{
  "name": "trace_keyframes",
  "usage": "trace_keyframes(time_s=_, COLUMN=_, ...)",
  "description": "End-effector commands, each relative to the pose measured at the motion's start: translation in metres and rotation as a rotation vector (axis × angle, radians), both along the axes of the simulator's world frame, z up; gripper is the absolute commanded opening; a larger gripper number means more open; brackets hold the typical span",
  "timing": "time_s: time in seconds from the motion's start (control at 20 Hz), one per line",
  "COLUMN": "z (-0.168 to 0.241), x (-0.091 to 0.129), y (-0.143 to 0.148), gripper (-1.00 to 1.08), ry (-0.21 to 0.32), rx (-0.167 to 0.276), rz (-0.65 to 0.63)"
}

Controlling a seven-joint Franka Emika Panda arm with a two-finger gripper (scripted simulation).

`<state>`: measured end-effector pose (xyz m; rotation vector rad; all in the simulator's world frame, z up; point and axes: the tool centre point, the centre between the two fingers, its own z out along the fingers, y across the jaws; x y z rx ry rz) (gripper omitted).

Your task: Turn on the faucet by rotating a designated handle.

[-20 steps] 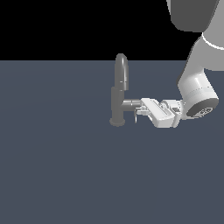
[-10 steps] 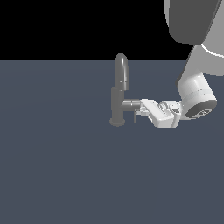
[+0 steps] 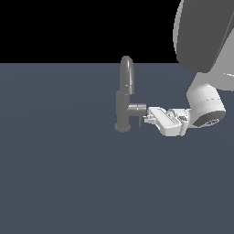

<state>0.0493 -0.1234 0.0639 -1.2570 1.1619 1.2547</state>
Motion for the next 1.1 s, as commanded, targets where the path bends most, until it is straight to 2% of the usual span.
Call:
trace_keyframes(time_s=0.0, z=-0.005, x=0.015, y=0.018, gripper=-1.0, ry=-0.011, rx=-0.001, rz=-0.005)
trace_keyframes(time_s=1.05, z=-0.028, x=0.036, y=0.021, gripper=-1.0, ry=0.012, rx=-0.009, rz=-0.02)
